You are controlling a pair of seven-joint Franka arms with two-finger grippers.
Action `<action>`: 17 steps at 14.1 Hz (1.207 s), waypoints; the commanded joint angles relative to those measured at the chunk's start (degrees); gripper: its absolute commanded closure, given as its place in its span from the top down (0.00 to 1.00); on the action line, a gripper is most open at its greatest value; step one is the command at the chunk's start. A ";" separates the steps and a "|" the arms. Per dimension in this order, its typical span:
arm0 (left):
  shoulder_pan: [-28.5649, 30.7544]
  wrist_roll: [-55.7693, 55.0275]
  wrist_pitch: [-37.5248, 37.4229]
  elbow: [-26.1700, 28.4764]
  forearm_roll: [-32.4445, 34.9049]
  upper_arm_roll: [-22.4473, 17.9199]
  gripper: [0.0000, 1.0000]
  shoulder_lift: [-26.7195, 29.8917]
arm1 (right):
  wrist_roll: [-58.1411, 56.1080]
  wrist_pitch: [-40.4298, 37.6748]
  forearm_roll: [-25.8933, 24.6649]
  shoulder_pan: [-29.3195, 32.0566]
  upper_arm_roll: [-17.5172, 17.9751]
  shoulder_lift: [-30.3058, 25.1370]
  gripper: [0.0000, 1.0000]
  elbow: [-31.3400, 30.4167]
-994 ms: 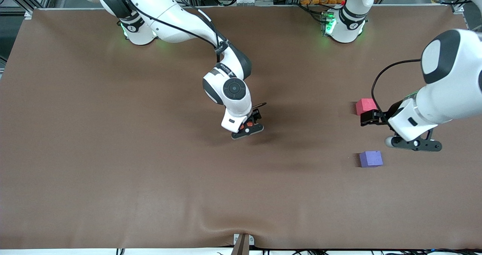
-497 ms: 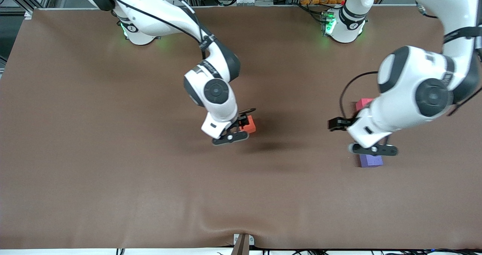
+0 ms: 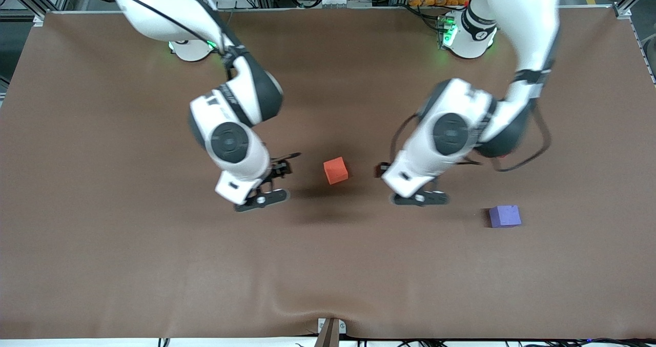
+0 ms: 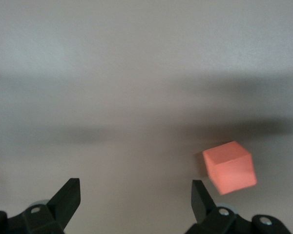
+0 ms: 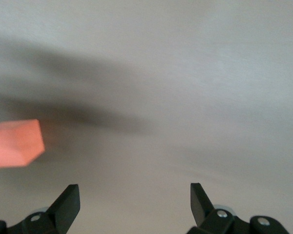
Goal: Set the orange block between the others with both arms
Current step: 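Grasp the orange cube with the left gripper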
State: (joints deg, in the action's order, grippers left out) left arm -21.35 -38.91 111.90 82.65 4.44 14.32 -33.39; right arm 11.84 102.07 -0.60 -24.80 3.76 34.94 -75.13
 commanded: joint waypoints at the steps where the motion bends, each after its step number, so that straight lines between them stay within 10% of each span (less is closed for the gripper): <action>1: -4.84 -10.89 4.71 -1.00 3.47 -1.13 1.00 -3.95 | -2.79 -4.32 -0.99 3.26 0.99 -3.38 1.00 -1.78; 17: -12.66 -30.96 19.85 -1.00 3.73 -1.31 1.00 -13.01 | -3.05 -5.74 -0.99 9.24 0.99 -10.42 1.00 -8.20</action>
State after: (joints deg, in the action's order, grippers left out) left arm -33.20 -68.20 131.49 82.60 6.52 13.60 -45.93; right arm 9.15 96.25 -0.63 -16.57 3.78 26.74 -80.82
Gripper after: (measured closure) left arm 0.000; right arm 0.000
